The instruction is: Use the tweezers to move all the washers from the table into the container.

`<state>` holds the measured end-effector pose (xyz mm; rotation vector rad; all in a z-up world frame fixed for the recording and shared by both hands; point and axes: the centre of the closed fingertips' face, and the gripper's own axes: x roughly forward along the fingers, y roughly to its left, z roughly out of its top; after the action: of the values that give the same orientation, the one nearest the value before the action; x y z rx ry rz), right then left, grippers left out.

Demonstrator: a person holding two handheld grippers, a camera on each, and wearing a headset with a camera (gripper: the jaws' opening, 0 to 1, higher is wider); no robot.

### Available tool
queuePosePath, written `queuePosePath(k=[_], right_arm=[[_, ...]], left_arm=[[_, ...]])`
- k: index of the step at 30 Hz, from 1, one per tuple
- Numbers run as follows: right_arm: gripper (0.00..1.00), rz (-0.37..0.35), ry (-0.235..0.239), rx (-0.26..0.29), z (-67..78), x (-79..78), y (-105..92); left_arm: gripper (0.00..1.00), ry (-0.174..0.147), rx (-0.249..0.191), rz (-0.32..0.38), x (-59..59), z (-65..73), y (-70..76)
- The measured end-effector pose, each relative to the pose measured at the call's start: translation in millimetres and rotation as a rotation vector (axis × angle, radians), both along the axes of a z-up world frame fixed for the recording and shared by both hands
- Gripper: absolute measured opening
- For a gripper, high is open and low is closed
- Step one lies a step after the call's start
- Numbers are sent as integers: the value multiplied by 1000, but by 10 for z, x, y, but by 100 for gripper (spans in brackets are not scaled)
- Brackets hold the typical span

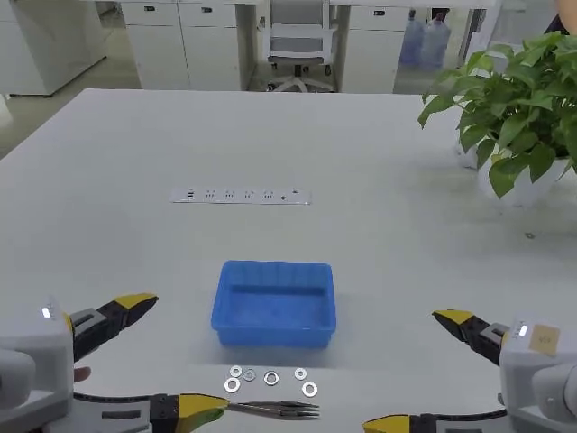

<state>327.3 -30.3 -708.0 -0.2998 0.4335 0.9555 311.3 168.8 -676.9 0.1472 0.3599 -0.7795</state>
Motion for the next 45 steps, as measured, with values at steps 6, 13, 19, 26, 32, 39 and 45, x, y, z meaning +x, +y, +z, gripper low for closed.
queuePosePath(k=[6,13,19,26,32,39,45], right_arm=[[99,2,1,1,2,-5,5],[99,2,-1,1,11,-5,5],[100,1,-1,1,14,-4,-5],[100,-1,-1,-2,11,-4,-13],[100,0,-2,-5,13,-5,-18],[100,4,-3,-11,20,-4,-29],[100,15,-3,-18,29,-1,-35]], left_arm=[[98,0,-3,0,-2,-1,-9],[99,-3,-3,-2,-2,6,-17],[99,-5,-6,-3,0,16,-23],[99,-8,-4,-3,6,29,-12],[99,-12,-3,-3,12,46,-8],[99,-15,6,-9,13,55,-3],[99,-16,22,-21,19,56,11]])
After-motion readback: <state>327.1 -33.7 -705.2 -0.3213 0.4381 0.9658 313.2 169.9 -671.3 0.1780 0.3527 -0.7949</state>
